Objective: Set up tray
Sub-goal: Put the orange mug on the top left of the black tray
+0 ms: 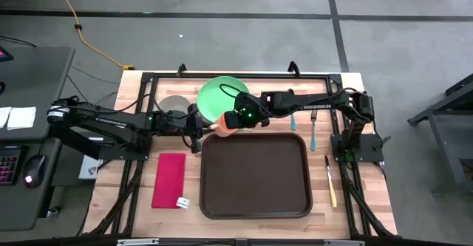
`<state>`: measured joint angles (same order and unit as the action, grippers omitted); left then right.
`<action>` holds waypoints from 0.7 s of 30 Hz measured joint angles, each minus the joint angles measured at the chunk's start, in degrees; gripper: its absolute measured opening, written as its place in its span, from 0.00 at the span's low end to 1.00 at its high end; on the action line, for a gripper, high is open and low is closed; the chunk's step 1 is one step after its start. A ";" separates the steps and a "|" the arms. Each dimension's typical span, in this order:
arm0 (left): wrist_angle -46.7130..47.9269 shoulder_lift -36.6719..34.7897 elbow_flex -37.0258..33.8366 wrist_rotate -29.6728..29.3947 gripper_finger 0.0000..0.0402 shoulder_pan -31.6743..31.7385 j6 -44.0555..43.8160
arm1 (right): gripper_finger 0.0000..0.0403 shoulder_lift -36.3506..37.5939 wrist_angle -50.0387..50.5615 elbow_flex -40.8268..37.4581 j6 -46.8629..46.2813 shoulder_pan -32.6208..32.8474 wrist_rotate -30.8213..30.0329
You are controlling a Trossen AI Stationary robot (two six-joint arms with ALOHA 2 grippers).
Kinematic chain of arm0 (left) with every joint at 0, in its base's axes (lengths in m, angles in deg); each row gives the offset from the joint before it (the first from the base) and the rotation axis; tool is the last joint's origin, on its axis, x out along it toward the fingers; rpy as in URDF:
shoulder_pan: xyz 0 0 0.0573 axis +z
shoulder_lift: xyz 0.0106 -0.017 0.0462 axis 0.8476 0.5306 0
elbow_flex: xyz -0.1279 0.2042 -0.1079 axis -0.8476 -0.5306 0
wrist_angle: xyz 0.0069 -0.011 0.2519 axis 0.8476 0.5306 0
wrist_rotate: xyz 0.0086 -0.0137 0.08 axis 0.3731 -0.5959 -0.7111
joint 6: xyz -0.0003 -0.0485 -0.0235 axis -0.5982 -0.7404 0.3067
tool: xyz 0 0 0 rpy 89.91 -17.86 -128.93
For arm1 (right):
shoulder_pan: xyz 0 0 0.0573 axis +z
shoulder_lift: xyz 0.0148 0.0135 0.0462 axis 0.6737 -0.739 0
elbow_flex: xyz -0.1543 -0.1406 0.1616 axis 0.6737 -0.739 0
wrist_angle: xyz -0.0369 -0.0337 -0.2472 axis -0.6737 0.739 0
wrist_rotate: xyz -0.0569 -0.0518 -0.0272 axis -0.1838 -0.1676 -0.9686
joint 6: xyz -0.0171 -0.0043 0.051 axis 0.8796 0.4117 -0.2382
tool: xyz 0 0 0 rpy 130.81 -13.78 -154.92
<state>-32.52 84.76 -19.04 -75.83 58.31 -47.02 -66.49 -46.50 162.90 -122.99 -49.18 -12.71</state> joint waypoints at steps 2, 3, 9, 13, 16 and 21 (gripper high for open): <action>0.22 0.00 0.00 0.01 0.18 0.00 -0.01 | 0.19 -0.01 0.01 0.00 -0.01 -0.02 0.20; 0.36 0.00 0.00 0.05 0.18 0.00 -0.01 | 0.19 0.01 0.08 0.00 -0.01 -0.02 0.35; 1.07 0.04 -0.02 0.66 0.19 0.00 -0.38 | 0.19 0.08 1.47 0.02 -0.01 0.00 1.15; 0.89 0.04 -0.02 0.71 0.18 0.00 -0.94 | 0.19 0.08 1.79 0.02 0.07 -0.02 2.34; 0.81 0.04 -0.02 1.44 0.19 0.00 -1.55 | 0.19 0.10 2.29 0.07 0.42 -0.02 2.53; 0.70 0.04 -0.02 2.52 0.19 -0.01 -2.81 | 0.19 0.40 4.43 0.07 0.58 -0.02 2.98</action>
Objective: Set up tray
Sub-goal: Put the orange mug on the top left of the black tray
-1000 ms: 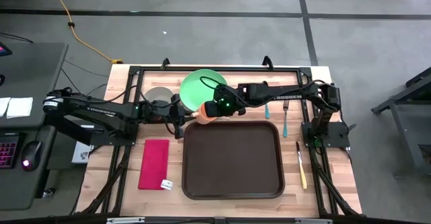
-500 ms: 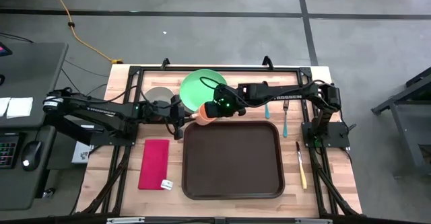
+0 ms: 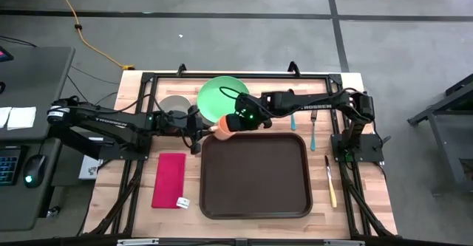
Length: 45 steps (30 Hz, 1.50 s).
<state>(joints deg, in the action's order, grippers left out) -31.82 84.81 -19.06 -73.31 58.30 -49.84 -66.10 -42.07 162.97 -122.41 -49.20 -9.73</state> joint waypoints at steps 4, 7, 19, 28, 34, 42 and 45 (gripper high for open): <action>0.09 0.00 0.00 0.35 0.19 -0.03 -0.42 | 0.19 1.13 2.64 0.04 0.76 -0.02 -0.52; 0.38 0.00 0.00 0.93 0.19 -0.05 -1.28 | 0.19 2.56 4.51 0.04 0.93 0.00 -2.40; 0.82 0.00 0.00 -2.99 0.20 -6.66 -4.13 | 0.19 6.24 7.19 0.04 2.19 0.00 -7.97; 2.16 -0.04 0.00 -8.26 0.20 -12.80 -8.24 | 0.19 6.24 7.26 0.02 3.47 0.13 -7.76; 2.40 1.02 0.00 -14.21 0.20 -17.67 -11.10 | 0.19 6.23 7.25 0.02 4.90 0.15 -7.65; 0.86 4.30 0.00 -19.35 0.21 -21.55 -15.64 | 0.19 6.19 7.24 -0.02 6.43 0.15 -7.65; -0.34 5.81 0.00 -20.51 0.21 -22.06 -15.88 | 0.19 6.19 7.26 -0.02 7.61 0.15 -7.54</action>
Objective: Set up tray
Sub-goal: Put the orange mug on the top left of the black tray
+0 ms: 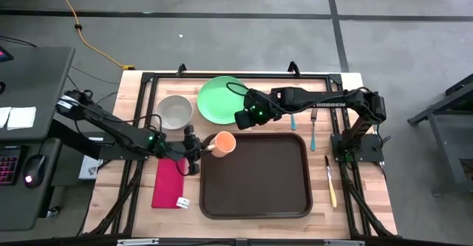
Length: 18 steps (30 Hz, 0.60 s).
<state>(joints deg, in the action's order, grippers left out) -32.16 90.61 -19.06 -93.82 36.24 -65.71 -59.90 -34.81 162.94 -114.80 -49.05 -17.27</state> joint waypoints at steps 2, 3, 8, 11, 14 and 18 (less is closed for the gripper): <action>-1.04 0.92 0.00 -0.93 0.20 -0.15 -0.01 | 0.19 0.00 0.06 -0.02 0.37 0.00 0.20; -1.50 1.50 0.00 -1.00 0.20 -0.15 -0.02 | 0.19 0.00 0.12 -0.02 0.44 0.00 0.36; -4.82 4.79 0.00 -2.09 0.22 -0.10 -0.32 | 0.19 -0.02 0.63 -0.02 2.19 0.00 1.19; -5.49 6.72 0.00 -2.47 0.22 -0.11 -1.40 | 0.19 -0.04 0.83 -0.02 3.22 0.00 1.53; -7.02 7.60 0.00 -2.96 0.21 -0.09 -1.50 | 0.19 -0.04 0.86 -0.02 3.82 -0.02 2.28; -7.08 7.72 -0.19 -4.28 0.20 -0.09 -2.39 | 0.19 -0.06 1.07 -0.02 4.89 0.00 2.47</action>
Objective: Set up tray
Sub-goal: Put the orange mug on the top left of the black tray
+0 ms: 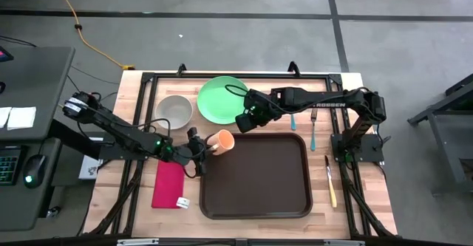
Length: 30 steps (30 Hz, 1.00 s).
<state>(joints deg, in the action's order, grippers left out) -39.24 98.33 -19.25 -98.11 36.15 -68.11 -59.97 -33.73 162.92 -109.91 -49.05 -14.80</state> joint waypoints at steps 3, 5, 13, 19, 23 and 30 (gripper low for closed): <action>-0.86 0.00 -0.70 -0.16 0.21 0.00 -0.60 | 0.19 0.00 0.58 0.00 0.18 0.00 0.01; -2.44 0.00 -1.25 -0.16 0.22 0.00 -1.41 | 0.19 0.00 0.76 0.00 0.22 -0.01 0.00; -6.97 0.02 -3.37 -0.16 0.20 0.00 -1.57 | 0.19 0.00 0.72 0.00 0.20 -0.01 -0.09; -8.10 0.07 -3.48 -2.00 0.21 -0.41 -0.86 | 0.19 0.00 0.70 0.00 0.18 0.00 -0.15; -11.00 1.95 -3.46 -3.38 0.20 -1.50 -0.25 | 0.19 0.01 0.67 0.00 0.17 -0.02 -0.43; -21.82 8.80 -3.48 -5.48 0.19 -3.12 0.61 | 0.19 0.00 0.63 0.00 0.17 -0.04 -0.50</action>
<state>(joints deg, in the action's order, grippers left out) -61.06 107.13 -22.74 -103.59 33.03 -67.49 -59.97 -33.10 162.92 -109.74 -49.09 -15.30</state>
